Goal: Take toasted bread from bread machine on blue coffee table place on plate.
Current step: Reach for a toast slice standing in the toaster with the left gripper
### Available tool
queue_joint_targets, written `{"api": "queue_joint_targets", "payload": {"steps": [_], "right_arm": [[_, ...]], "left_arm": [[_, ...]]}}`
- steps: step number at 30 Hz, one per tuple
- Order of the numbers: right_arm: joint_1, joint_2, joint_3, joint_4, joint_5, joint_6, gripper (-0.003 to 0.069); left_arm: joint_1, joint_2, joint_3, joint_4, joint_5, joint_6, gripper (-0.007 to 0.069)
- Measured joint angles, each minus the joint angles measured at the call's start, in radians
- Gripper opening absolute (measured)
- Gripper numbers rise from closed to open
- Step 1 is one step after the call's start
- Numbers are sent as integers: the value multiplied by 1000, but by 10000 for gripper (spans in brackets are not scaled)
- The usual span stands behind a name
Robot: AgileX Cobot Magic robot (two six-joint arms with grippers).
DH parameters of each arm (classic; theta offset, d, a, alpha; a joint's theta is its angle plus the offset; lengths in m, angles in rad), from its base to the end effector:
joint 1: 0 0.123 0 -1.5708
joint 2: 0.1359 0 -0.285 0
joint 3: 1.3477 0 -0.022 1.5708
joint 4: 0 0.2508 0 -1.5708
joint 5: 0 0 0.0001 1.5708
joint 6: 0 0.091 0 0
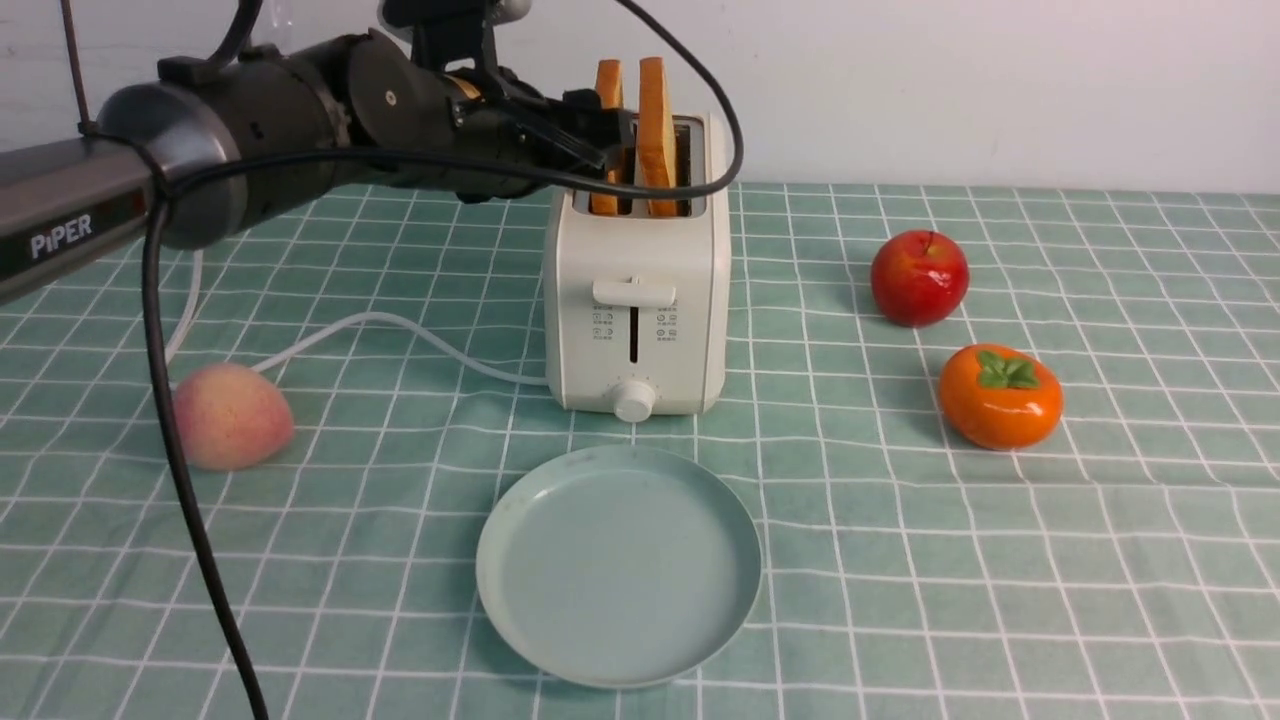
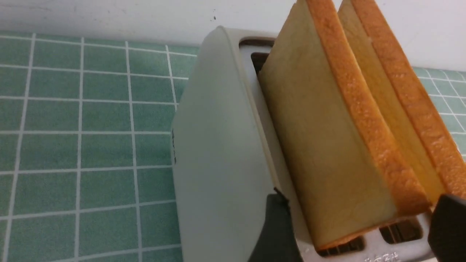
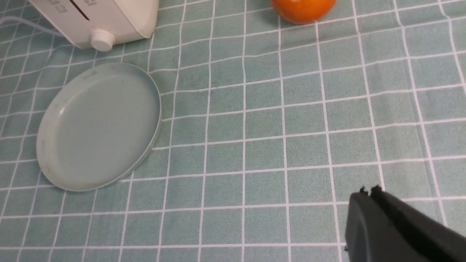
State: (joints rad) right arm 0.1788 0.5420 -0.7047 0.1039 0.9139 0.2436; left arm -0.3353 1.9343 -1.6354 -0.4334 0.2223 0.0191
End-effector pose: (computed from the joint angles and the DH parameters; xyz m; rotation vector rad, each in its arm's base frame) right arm 0.0844 0.0228 0.3293 0.0993 2.2512 0.3550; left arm 0.4403 -0.1624 0.3055 -0.0091 2.0281 -0.5664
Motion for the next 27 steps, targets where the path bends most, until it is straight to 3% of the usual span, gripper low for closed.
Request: {"api": "queue_joint_targets", "payload": {"steps": [12,16,18,20,27], "right_arm": [[0,0,0,0,-1,-3,0],[0,0,0,0,-2,-3,1],[0,0,0,0,-3,-3,3],[0,0,0,0,-3,-4,4],[0,0,0,0,-1,-6,10]], "left_arm": [[0,65,-32,-12,-81,0,497],[0,76,-55,-14,-78,0,281],[0,76,-70,-14,-63,0,116],[-1,66,-79,-5,-51,1,47],[-1,-117,-85,32,46,1,54]]}}
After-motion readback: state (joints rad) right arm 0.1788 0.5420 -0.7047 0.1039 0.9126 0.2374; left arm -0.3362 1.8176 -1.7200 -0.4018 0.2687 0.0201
